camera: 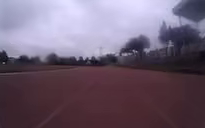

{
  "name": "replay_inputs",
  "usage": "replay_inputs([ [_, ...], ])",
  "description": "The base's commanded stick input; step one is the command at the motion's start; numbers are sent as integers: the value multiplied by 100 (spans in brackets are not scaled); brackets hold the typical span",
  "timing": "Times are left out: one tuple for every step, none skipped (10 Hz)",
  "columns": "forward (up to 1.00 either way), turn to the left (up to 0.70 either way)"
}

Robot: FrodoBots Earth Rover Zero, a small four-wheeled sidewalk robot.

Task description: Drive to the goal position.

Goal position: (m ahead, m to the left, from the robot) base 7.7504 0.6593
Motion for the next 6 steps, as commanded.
replay_inputs([
  [70, 0],
  [70, 0],
  [70, 0],
  [70, 0],
  [70, 0],
  [70, 0],
])
